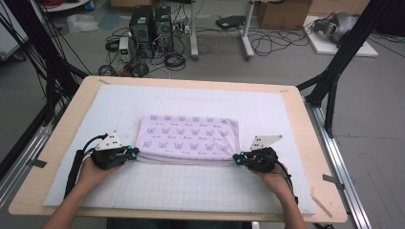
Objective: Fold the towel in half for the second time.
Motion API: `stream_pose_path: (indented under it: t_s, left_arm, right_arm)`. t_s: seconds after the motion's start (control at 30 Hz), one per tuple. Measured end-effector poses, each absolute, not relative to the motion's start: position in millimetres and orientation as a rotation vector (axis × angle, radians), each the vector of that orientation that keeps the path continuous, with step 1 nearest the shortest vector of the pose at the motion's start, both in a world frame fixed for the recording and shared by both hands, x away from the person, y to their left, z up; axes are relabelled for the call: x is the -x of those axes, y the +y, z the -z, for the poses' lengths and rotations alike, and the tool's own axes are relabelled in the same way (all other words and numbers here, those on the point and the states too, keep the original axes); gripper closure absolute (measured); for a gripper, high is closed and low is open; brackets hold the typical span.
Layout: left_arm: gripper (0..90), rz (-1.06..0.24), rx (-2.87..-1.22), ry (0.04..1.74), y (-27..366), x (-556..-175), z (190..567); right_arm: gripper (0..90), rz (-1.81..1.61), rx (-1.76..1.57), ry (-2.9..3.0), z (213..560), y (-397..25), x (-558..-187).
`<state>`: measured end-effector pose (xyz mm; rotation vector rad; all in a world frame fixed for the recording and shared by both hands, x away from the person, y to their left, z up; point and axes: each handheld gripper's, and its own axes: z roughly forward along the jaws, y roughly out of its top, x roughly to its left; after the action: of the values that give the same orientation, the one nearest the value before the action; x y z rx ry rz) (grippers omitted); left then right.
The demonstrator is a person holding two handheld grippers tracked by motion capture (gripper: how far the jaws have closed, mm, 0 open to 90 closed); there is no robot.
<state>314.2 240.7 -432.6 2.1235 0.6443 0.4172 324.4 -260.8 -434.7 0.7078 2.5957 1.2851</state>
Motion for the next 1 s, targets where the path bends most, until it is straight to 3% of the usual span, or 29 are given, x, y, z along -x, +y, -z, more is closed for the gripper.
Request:
stream_pose_path:
  t_s: [0.17, 0.23, 0.27, 0.57, 1.0]
  left_arm:
    - [84.7, -0.404, -2.144, 0.640, 241, -308, 433]
    - [80.3, -0.379, -2.171, 0.662, 242, -310, 439]
    - [73.7, -0.365, -2.167, 0.672, 244, -311, 440]
    - [58.1, -0.363, -2.087, 0.711, 247, -309, 433]
    - [42.7, -0.382, -2.011, 0.823, 259, -305, 427]
  right_arm:
    - [88.1, -1.307, -0.712, 2.607, 432, -263, -320]
    - [86.8, -1.283, -0.727, 2.650, 438, -262, -321]
    - [83.6, -1.286, -0.743, 2.662, 441, -261, -322]
    - [56.9, -1.414, -0.813, 2.527, 432, -267, -319]
    - [35.6, -1.419, -0.858, 2.419, 425, -267, -310]
